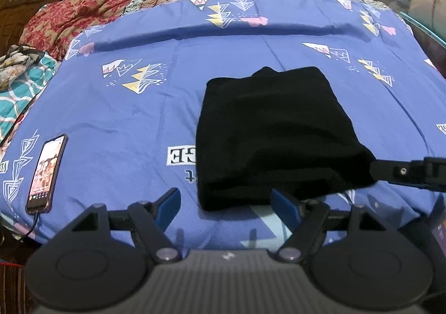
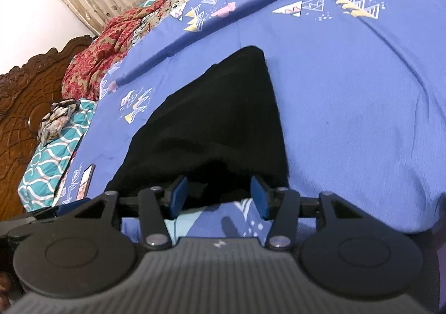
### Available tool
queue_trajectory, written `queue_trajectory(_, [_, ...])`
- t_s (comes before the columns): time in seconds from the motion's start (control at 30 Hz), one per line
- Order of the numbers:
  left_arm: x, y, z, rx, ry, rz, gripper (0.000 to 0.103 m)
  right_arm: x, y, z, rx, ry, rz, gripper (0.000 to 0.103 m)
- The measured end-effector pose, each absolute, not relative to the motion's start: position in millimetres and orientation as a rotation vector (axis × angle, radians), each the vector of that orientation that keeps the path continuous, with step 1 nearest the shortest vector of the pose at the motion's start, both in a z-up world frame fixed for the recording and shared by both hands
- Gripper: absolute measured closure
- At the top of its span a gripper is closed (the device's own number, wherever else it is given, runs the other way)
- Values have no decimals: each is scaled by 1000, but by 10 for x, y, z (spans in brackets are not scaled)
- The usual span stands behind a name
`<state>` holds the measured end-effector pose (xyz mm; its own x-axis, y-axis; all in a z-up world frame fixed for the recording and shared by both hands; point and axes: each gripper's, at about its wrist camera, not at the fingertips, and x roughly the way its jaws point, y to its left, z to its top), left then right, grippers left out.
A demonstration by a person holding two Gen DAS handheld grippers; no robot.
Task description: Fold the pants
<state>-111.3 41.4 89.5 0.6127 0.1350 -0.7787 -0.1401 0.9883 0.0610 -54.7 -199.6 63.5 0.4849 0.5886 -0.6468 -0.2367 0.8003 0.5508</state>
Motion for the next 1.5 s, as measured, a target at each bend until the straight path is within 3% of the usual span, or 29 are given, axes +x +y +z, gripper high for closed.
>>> queue_trajectory(0.2, [-1314, 325, 937, 2, 871, 173, 28, -684, -1987, 660, 424, 959, 559, 41])
queue_trajectory(0.27, [-1389, 313, 955, -7, 863, 176, 23, -729, -1993, 654, 443, 971, 569, 41])
queue_trajectory(0.33, [-1455, 303, 953, -6, 853, 198, 7, -781, -1996, 640, 459, 987, 578, 40])
queue_trajectory(1.0, [-1908, 73, 1003, 70, 845, 220, 11, -1111, -2058, 696, 561, 1034, 569, 37])
queue_trajectory(1.5, [-1910, -55, 1050, 193, 799, 264, 0, -1104, -2055, 740, 551, 1006, 567, 35])
